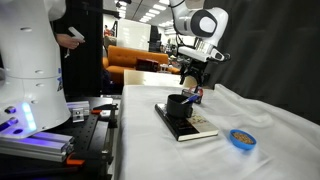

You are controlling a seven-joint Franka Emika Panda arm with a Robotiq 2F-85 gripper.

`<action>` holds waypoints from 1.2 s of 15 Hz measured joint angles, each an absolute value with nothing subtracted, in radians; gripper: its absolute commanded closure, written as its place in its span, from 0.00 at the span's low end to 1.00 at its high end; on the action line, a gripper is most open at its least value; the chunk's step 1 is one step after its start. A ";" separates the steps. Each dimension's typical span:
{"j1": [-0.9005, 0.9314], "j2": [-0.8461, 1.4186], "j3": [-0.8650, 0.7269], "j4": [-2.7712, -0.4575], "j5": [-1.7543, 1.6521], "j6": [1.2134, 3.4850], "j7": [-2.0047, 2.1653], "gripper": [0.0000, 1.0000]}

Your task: Move the marker from the cup to the table

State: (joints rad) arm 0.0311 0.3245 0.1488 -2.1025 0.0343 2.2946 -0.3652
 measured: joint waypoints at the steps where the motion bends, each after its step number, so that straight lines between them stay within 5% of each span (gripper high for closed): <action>1: 0.031 0.324 0.149 -2.102 0.034 2.295 -0.365 0.00; 18: 0.037 0.325 0.159 -2.116 0.050 2.295 -0.365 0.00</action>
